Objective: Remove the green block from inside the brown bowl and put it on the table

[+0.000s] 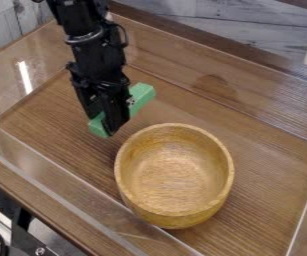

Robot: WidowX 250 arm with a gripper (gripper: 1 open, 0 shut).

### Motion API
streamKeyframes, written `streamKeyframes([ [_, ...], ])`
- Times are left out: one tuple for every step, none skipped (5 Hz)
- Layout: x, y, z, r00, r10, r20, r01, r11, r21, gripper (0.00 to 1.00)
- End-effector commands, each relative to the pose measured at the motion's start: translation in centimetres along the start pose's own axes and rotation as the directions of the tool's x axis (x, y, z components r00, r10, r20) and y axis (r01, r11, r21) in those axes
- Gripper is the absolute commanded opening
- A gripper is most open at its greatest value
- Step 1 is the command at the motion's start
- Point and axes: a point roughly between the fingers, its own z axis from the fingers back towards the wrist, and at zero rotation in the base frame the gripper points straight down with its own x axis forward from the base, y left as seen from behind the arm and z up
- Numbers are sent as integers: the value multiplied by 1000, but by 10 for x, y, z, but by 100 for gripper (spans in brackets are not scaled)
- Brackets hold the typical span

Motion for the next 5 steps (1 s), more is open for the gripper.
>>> streamKeyframes([
  [10, 7, 12, 999, 1, 47, -2, 1000, 23, 0],
  [10, 8, 12, 999, 3, 47, -4, 1000, 20, 0],
  [10, 10, 11, 999, 5, 45, -5, 1000, 18, 0],
  [10, 10, 11, 999, 6, 44, -6, 1000, 15, 0],
  [10, 11, 10, 999, 7, 43, -7, 1000, 12, 0],
])
